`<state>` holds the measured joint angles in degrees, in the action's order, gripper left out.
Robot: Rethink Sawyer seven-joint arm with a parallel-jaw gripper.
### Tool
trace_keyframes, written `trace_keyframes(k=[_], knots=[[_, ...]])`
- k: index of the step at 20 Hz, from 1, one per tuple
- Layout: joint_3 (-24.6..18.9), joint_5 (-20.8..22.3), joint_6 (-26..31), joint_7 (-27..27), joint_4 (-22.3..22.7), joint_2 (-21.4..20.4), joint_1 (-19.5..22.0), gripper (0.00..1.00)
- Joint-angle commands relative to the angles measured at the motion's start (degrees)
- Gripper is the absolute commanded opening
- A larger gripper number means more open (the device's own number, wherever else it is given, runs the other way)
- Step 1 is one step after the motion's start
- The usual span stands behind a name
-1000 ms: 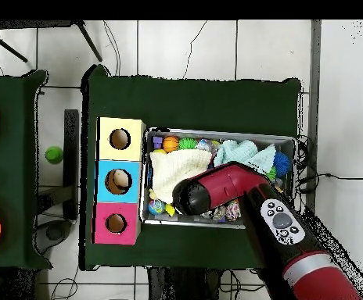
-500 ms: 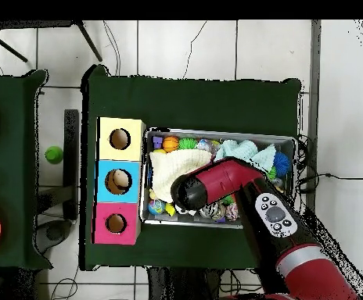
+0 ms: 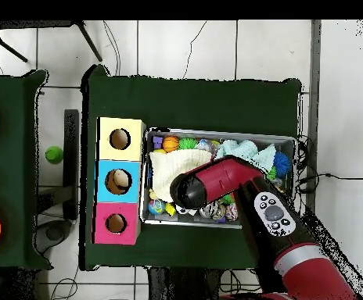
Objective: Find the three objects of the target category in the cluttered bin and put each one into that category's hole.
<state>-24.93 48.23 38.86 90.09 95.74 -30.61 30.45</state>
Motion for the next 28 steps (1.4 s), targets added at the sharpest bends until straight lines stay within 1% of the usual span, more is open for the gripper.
trace_keyframes(k=[1, 2, 3, 9, 13, 16, 19, 22, 28], knots=[[0.91, 2.76, 3.87, -7.83, -4.09, 2.42, 0.41, 1.0], [0.75, 2.57, 4.03, -7.91, -4.2, 2.45, 0.35, 1.0], [0.62, 2.46, 3.87, -7.85, -4.05, 2.42, 0.36, 0.0], [-0.13, 1.83, 3.3, -7.81, -3.16, 2.21, 0.47, 0.0], [-0.19, 1.86, 3.74, -7.9, -3.5, 2.32, -0.02, 0.0], [-0.83, 0.66, 2.36, -6.46, -2.76, 1.82, 0.63, 0.0], [-2.97, -2.32, 3.5, -8.15, -0.39, -1.33, 2.37, 0.0], [-5.68, -4.91, 3.56, -11.12, 3.11, -5.27, 5.58, 0.0], [-9.69, -7.99, 9.09, -19.63, 5.51, -10.83, 11.02, 0.0]])
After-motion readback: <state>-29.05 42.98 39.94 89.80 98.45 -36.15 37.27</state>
